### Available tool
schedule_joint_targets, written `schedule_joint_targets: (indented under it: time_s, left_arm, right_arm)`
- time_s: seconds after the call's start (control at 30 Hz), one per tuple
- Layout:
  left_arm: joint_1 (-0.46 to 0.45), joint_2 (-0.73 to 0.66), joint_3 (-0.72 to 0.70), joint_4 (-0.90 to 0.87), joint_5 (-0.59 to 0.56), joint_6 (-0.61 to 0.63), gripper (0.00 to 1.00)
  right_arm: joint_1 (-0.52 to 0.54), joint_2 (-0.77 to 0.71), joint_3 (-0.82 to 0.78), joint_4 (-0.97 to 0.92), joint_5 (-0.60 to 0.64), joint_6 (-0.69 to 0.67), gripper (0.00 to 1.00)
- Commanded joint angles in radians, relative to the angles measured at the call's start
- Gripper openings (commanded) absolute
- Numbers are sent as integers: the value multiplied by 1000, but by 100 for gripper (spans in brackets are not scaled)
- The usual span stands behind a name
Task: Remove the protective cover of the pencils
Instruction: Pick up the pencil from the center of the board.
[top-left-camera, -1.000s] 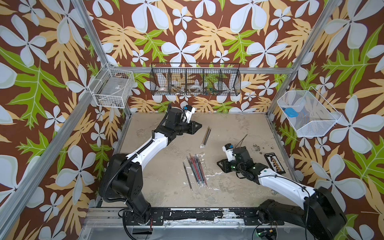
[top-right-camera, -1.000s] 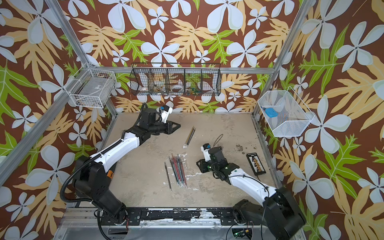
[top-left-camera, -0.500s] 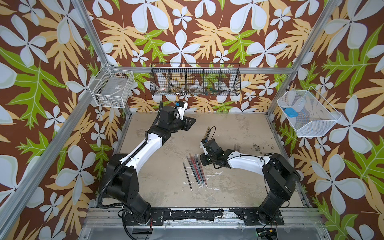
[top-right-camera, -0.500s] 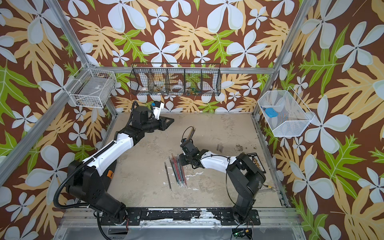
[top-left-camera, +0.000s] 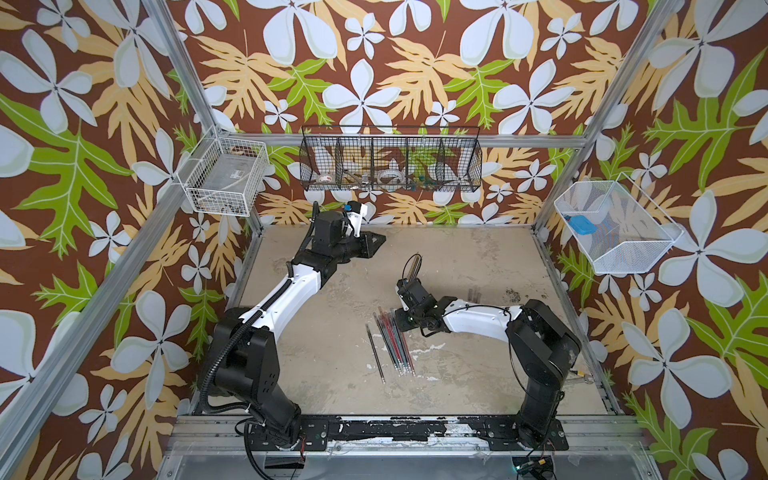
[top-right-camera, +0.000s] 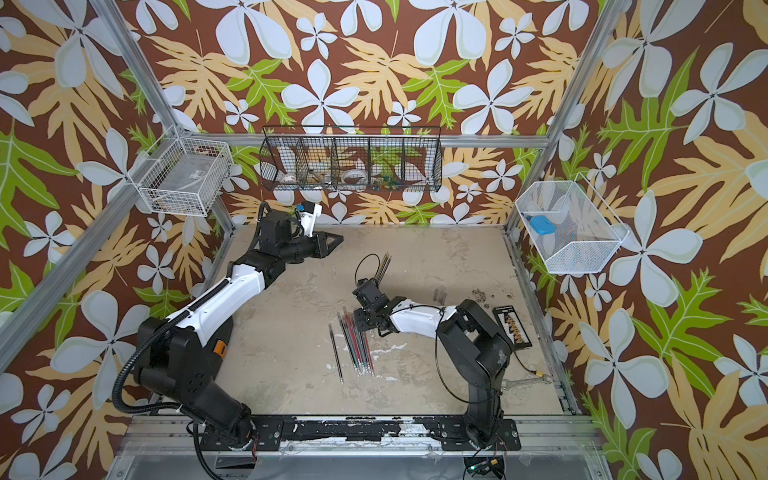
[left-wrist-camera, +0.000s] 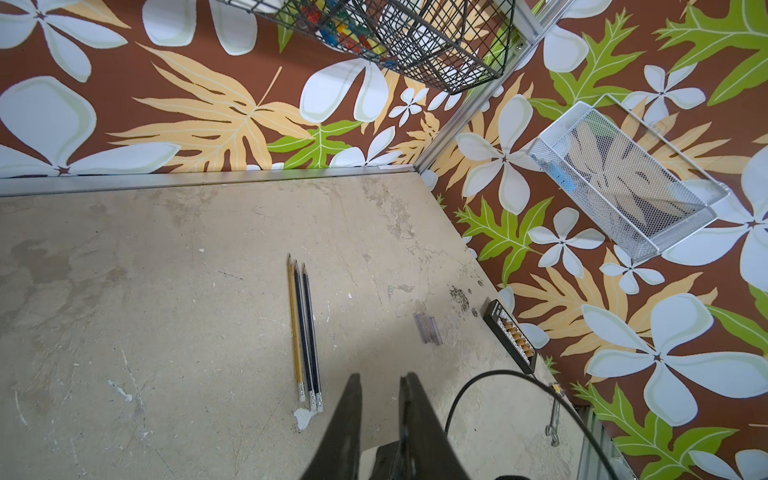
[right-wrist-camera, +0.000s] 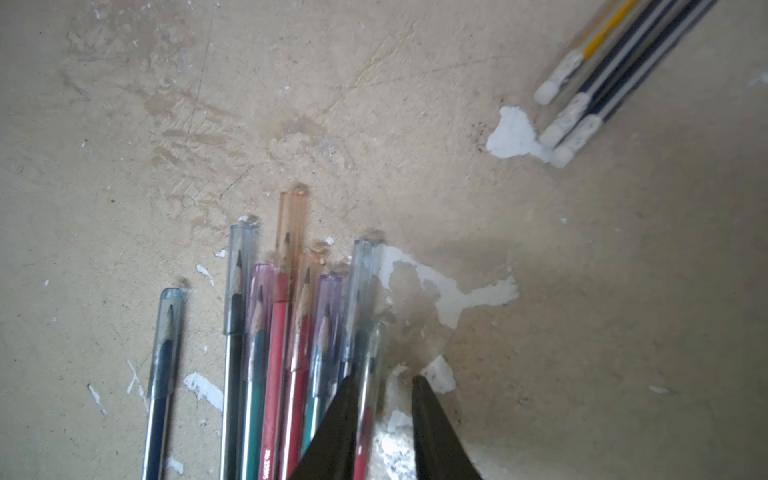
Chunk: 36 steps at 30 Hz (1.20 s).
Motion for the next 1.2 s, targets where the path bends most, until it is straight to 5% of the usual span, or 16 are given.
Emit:
schedule_joint_targets:
  time_s: [0.0,0.5,0.9,1.07,1.17]
  left_arm:
    - [3,2,5,28,17,-12,20]
    - [5,15,8,29,31,-16,20]
    - [6,35,8,22,32,-12,20]
    - [5,49,10,20,35,-13,20]
    - [4,56,4,35,55,-32,19]
  right_arm:
    - [5,15,9,-19,24,1,26]
    - [9,-43,-79,-52,171,25,19]
    - [3,-33,-127,-48,154,59,15]
    - [-107,-198,-245,30,5,94,0]
    - [-200,-341,-290,35,-38,82,0]
